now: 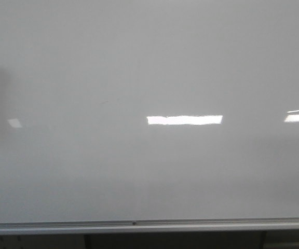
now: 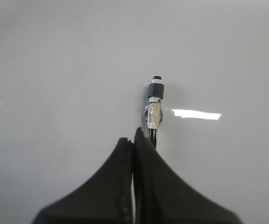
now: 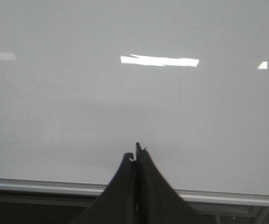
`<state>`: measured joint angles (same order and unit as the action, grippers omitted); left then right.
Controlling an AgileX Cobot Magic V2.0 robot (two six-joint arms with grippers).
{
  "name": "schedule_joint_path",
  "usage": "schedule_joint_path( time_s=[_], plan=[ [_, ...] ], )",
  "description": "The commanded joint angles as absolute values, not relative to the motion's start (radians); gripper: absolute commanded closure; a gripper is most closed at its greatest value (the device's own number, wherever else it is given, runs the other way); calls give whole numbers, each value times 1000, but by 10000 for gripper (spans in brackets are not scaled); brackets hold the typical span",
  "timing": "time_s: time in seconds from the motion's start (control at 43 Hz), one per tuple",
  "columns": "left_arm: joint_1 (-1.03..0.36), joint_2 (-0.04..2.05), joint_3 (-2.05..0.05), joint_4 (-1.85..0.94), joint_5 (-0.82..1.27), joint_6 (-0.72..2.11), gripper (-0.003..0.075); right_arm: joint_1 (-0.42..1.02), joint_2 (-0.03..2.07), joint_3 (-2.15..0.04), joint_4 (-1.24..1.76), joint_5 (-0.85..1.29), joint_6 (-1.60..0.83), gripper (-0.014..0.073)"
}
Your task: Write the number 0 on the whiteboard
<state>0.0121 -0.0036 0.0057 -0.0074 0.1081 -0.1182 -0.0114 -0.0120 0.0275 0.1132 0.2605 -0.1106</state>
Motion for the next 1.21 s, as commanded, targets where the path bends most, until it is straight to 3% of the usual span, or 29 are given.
schedule_joint_path(
  time_s=[0.0, 1.185],
  plan=[
    [7, -22, 28, -14, 22, -124, 740, -12, -26, 27, 107, 185, -111, 664],
    [7, -22, 28, -11, 11, -124, 740, -12, -26, 27, 107, 115, -112, 664]
  ],
)
